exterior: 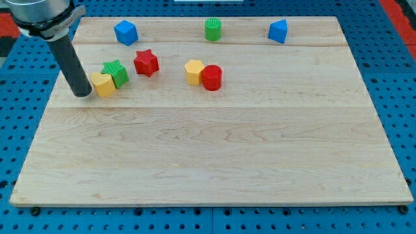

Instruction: Move green star below the red star

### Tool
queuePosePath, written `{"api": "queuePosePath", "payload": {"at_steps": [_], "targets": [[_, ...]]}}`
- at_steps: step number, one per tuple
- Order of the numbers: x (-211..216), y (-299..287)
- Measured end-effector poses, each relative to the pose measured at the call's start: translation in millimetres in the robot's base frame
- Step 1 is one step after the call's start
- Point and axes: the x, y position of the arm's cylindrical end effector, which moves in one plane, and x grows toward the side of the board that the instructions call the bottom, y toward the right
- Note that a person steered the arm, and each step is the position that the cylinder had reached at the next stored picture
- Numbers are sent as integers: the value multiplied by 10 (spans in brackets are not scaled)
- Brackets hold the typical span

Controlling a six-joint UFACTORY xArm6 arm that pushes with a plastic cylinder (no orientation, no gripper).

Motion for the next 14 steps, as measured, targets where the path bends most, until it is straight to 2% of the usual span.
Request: {"api": "queuePosePath", "payload": {"at_steps": [8,9,11,14], "targets": [[-359,-559],[-516,-478],[-516,-14],[-516,943]]}}
